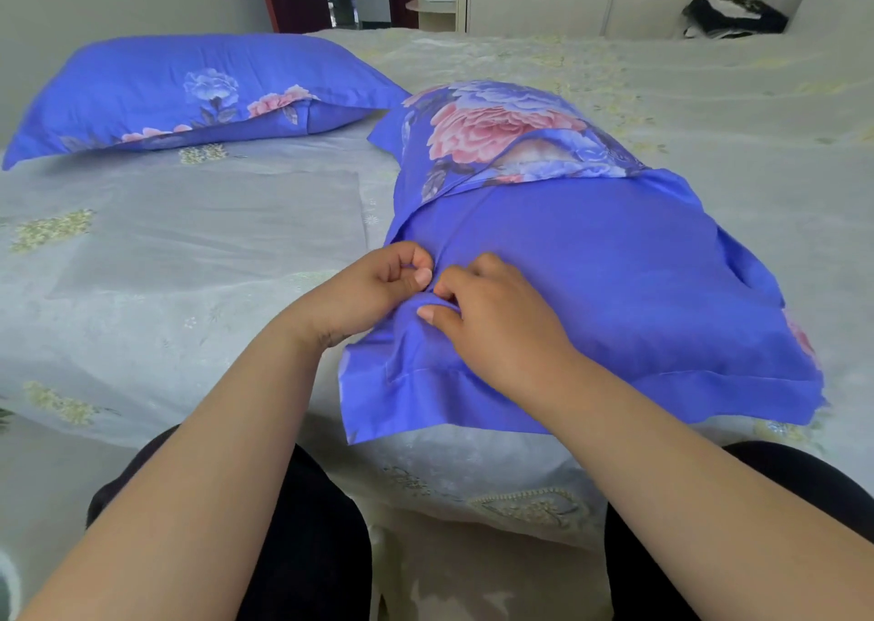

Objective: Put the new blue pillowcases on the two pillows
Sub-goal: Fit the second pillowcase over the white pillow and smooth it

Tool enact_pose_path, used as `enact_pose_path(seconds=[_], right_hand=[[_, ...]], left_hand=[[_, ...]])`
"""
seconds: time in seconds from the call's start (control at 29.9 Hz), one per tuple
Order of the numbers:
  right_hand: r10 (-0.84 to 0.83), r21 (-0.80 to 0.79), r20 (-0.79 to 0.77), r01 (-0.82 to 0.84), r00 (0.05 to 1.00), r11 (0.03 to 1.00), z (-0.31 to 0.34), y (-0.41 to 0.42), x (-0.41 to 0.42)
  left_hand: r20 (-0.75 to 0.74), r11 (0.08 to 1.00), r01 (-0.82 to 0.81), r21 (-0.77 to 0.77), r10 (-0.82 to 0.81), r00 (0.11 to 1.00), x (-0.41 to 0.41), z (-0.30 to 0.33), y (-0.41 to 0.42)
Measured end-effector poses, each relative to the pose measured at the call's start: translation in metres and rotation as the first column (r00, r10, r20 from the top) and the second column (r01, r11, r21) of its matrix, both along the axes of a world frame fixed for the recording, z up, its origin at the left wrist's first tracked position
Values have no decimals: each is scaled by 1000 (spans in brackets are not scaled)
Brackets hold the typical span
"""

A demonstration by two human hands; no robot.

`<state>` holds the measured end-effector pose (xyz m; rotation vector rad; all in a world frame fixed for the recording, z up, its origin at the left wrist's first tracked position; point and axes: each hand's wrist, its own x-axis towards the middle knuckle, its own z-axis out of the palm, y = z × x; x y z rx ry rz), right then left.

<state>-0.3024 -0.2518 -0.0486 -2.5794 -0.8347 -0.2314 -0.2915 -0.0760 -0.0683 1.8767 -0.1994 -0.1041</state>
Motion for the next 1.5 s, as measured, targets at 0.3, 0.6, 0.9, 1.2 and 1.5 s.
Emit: enact_pose_path(seconds=[0.3,0.6,0.9,1.2,1.5], right_hand=[[-54,227,-380,150,923,962,-8,-4,38],[53,354,-476,136,878,925,-11,-4,34],[-66,-100,77,74,995,992,-12,3,27],[-32,-235,133,63,991,970,-9,13,34],[-7,-357,282,112,960,927,-6,30,52]], left_hand=[[712,641,-660,392,243,658,-34,-10,-46],[692,533,-590,607,10,721,-67,-22,-58],[572,281,-528,801,-101,814,-80,-58,-54],[568,343,-533,773,0,823,-70,-65,-65],[541,312,-507,804,-30,840,-77,-51,-47]])
